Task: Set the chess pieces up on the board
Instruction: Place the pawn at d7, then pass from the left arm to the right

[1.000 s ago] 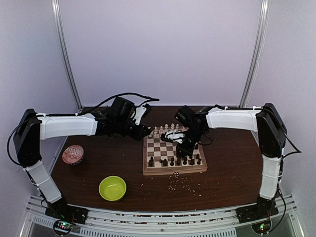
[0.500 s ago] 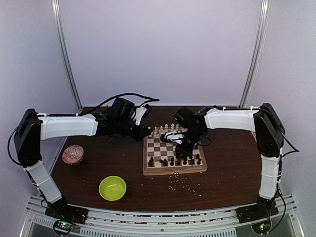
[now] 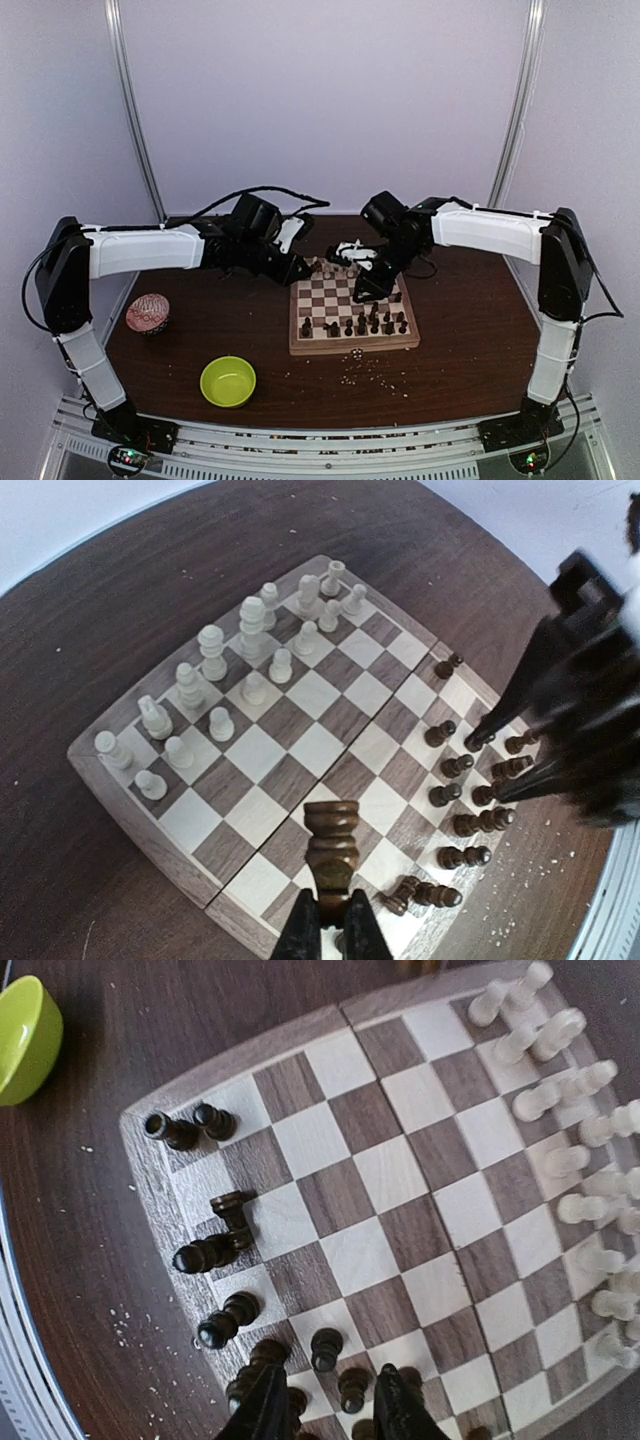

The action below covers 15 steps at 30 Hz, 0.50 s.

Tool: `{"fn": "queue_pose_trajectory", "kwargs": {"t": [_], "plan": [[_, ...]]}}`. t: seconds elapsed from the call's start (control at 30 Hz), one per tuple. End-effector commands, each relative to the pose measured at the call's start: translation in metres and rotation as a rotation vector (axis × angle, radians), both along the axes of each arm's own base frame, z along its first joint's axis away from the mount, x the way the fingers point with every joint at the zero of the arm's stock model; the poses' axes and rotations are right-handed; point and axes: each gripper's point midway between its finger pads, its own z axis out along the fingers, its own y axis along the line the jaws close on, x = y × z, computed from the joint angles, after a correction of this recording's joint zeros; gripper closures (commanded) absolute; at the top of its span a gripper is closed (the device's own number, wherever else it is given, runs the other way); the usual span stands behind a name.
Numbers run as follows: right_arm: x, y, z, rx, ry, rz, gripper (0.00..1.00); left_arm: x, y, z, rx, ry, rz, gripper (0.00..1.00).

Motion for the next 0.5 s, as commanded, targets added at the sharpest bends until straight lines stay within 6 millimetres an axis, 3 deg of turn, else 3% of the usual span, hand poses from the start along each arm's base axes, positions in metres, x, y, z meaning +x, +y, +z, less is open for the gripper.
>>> {"fn": "queue_pose_trajectory", "kwargs": {"t": [0.0,0.2,0.47], "plan": [[-0.003,-0.010,0.076,0.124,-0.197,0.118,0.64,-0.015,-0.024,0.012,-0.044,0.082,-0.145,1.00],[-0.012,-0.009,0.101,0.057,-0.428,0.293,0.56,-0.035,-0.048,0.028,-0.123,0.215,-0.294,1.00],[-0.011,0.011,0.095,-0.092,-0.560,0.432,0.56,-0.053,-0.060,0.047,-0.209,0.314,-0.391,1.00]]}}
